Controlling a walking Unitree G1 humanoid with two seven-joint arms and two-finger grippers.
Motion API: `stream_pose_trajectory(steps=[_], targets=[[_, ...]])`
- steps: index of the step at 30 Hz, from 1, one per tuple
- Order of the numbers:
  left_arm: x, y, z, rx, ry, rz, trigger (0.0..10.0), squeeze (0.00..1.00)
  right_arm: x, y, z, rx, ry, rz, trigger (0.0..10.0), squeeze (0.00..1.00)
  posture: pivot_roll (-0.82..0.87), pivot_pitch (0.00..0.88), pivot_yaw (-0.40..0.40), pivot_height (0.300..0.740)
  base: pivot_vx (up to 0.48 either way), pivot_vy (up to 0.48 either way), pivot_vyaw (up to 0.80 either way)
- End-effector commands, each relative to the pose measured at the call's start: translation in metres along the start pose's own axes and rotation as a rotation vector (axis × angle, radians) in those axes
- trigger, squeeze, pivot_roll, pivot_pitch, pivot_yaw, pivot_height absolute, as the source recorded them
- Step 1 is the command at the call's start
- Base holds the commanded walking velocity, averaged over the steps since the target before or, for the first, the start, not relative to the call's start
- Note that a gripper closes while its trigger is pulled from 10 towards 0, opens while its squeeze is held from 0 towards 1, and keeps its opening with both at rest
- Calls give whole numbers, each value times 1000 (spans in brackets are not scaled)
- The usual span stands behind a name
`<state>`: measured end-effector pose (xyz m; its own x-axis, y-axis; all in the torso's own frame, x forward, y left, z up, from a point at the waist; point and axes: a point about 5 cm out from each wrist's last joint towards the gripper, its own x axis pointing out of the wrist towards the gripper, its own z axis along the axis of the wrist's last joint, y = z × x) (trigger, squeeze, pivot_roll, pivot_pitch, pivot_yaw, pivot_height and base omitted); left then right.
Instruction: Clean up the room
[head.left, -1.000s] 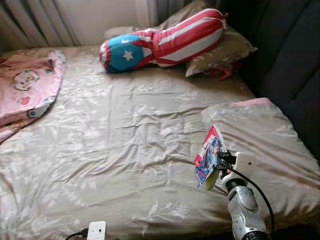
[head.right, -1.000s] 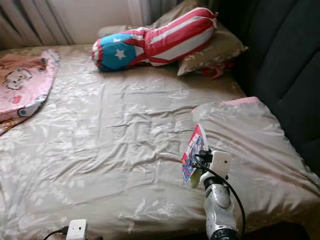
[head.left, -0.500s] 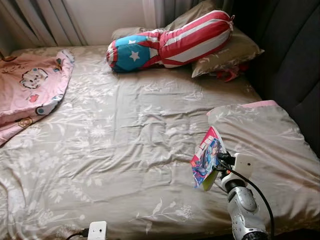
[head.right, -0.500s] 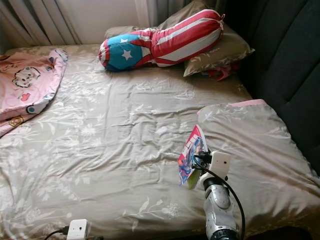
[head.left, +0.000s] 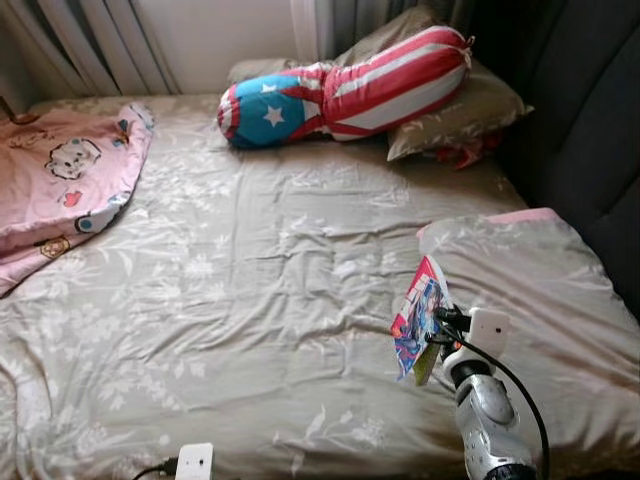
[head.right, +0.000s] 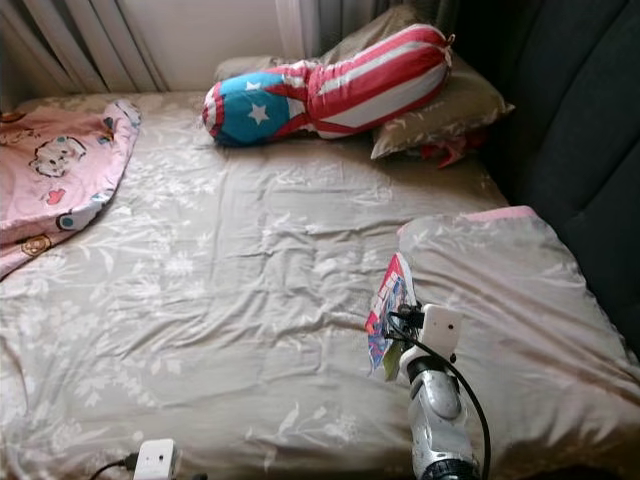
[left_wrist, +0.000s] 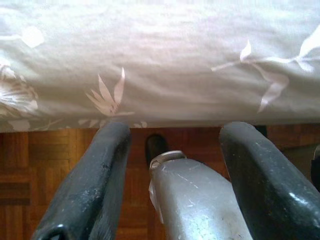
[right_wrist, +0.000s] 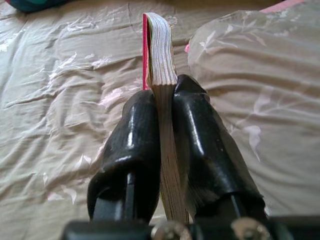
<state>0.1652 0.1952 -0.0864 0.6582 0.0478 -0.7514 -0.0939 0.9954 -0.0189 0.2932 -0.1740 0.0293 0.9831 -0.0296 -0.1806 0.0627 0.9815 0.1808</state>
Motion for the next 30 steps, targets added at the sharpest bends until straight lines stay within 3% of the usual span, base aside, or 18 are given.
stream_pose_trajectory(steps=[1, 7, 14, 15, 22, 27, 30], targets=[[-3, 3, -7, 9, 23, 4, 10000, 0, 2, 2, 5, 2, -33, 6, 10000, 0, -46, 127, -1, 740, 300, 0, 0], [-1, -1, -1, 10, -4, -2, 10000, 0, 1, 3, 4, 5, -27, 15, 10000, 0, -45, 130, -2, 740, 149, 0, 0], [7, -8, 28, 0, -118, -31, 10000, 0, 1, 6, 3, 8, -25, 27, 10000, 0, -47, 131, -1, 740, 0, 0, 0], [8, -10, 40, -8, -170, -38, 10000, 0, 1, 6, 3, 9, -25, 30, 10000, 0, -48, 131, 0, 740, 0, 0, 0], [9, -12, 63, -24, -292, -46, 10000, 0, 1, 9, 3, 19, -30, 47, 10000, 0, -48, 132, 3, 740, 0, 0, 0], [5, -14, 86, -33, -454, -52, 10000, 0, 0, 10, 4, 21, -33, 52, 10000, 0, -46, 132, 6, 740, 0, 0, 0], [2, -15, 93, -32, -499, -55, 10000, 0, 0, 9, 3, 21, -33, 51, 10000, 0, -45, 131, 6, 740, 0, 0, 0]])
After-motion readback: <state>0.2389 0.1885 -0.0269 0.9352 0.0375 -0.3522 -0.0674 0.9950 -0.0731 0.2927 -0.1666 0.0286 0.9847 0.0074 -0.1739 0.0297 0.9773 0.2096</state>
